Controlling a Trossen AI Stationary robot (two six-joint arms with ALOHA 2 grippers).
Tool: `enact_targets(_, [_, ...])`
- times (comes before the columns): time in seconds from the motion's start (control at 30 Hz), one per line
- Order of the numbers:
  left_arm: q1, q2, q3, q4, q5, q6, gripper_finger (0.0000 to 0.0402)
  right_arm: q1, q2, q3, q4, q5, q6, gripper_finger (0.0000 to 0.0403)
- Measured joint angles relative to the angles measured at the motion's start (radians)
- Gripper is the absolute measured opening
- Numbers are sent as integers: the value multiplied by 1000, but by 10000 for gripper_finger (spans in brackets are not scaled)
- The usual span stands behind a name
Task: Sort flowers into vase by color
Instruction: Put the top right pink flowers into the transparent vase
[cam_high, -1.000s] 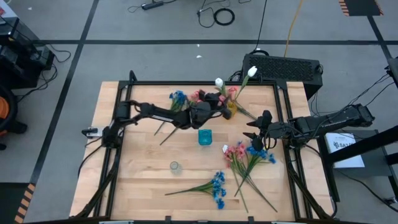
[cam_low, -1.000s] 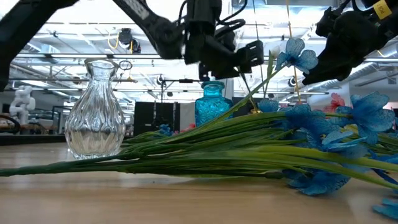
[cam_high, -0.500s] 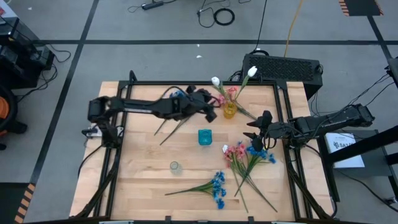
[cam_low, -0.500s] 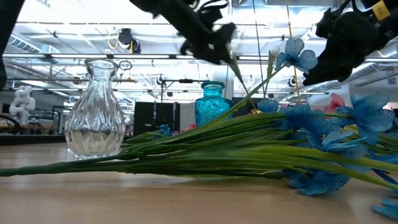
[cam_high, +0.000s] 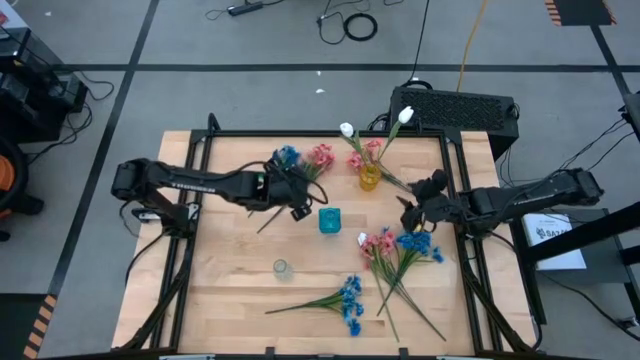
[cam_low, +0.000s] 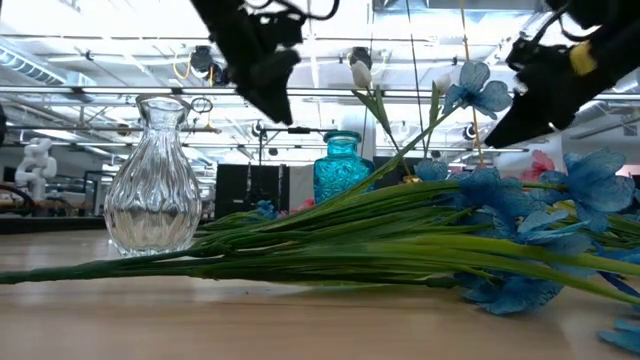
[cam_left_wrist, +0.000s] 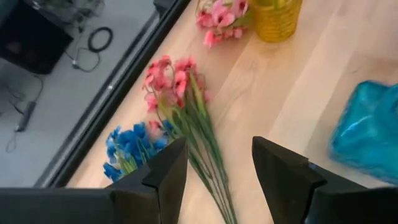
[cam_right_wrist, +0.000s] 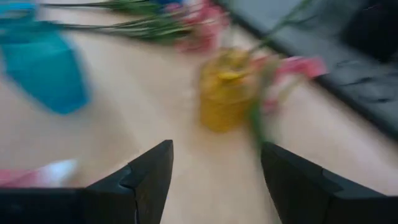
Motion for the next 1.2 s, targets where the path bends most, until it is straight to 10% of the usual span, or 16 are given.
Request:
enact_targets(0.63, [6, -102, -121, 66, 29, -17, 187, -611, 379, 0, 188, -346, -501, 257])
enact_targets(1.2, [-13, -103, -121, 63, 28, 2, 187, -741, 592, 4, 282, -514, -577, 245])
